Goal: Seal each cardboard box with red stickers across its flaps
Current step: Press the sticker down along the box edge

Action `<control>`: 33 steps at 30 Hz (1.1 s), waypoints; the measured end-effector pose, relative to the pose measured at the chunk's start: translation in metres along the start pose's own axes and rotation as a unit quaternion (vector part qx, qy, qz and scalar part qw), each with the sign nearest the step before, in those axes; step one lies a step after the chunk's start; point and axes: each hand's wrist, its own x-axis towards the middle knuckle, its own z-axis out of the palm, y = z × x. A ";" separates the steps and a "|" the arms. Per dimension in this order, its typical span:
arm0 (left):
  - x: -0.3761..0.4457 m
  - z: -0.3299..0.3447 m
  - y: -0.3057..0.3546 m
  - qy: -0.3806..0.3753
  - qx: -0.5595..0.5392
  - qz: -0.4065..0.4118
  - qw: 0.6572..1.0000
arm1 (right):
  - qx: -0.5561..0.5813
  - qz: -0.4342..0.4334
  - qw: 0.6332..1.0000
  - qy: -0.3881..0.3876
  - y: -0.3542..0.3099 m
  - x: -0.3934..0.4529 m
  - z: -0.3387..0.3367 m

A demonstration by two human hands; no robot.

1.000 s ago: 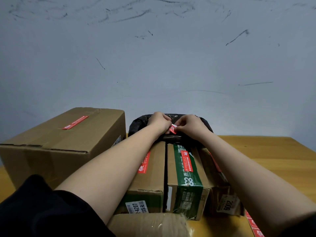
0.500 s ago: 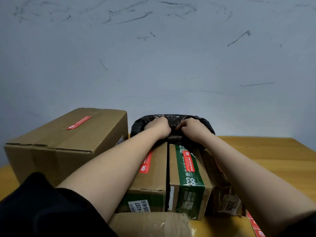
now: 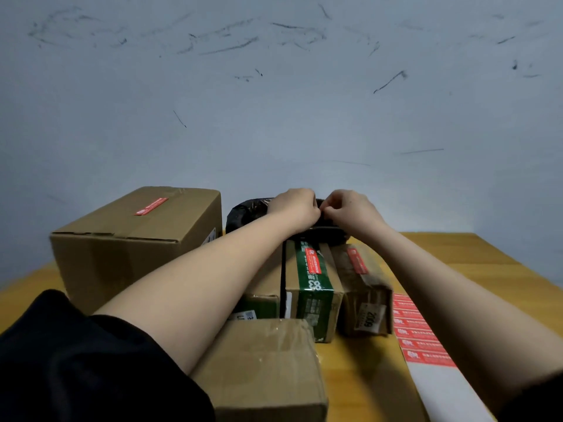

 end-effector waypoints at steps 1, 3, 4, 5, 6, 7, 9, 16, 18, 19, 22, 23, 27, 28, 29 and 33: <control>-0.007 -0.004 0.006 -0.008 0.008 0.004 1.000 | 0.004 -0.001 1.000 0.001 0.000 -0.009 -0.007; -0.024 -0.011 0.020 -0.023 0.018 0.016 0.999 | 0.012 -0.006 1.000 0.003 0.002 -0.030 -0.021; -0.032 -0.014 0.028 -0.026 0.022 0.024 0.999 | 0.015 -0.007 1.000 0.004 0.005 -0.038 -0.027; -0.042 -0.016 0.037 -0.026 0.027 0.033 0.999 | 0.016 -0.006 1.000 0.005 0.007 -0.049 -0.033; -0.050 -0.018 0.044 -0.025 0.033 0.044 0.998 | 0.016 -0.003 1.000 0.004 0.010 -0.058 -0.038; -0.059 -0.018 0.052 -0.023 0.039 0.053 0.998 | 0.016 0.001 1.000 0.002 0.013 -0.068 -0.042; -0.075 -0.019 0.066 -0.010 0.040 0.063 0.997 | 0.018 0.006 1.000 0.003 0.018 -0.087 -0.049; -0.133 -0.010 0.109 -0.025 -0.188 0.058 0.980 | -0.018 0.024 1.000 -0.003 0.043 -0.151 -0.059; -0.146 0.000 0.119 -0.045 -0.266 0.037 0.962 | -0.044 0.038 0.998 -0.003 0.052 -0.166 -0.057; -0.151 0.007 0.123 -0.054 -0.292 0.026 0.954 | -0.056 0.044 0.997 -0.005 0.056 -0.172 -0.055; -0.163 0.029 0.133 -0.082 -0.360 -0.015 0.929 | -0.097 0.073 0.992 -0.029 0.074 -0.187 -0.043; -0.166 0.037 0.134 -0.091 -0.382 -0.029 0.919 | -0.116 0.082 0.989 -0.046 0.081 -0.190 -0.037; -0.173 0.065 0.129 -0.123 -0.424 -0.095 0.892 | -0.212 0.136 0.959 -0.128 0.102 -0.205 -0.016; -0.174 0.071 0.127 -0.133 -0.432 -0.114 0.885 | -0.215 0.144 0.956 -0.139 0.106 -0.208 -0.012; -0.175 0.077 0.124 -0.143 -0.442 -0.131 0.876 | -0.219 0.145 0.953 -0.149 0.110 -0.211 -0.009; -0.178 0.097 0.119 -0.176 -0.465 -0.181 0.848 | -0.214 0.140 0.952 -0.170 0.123 -0.218 -0.001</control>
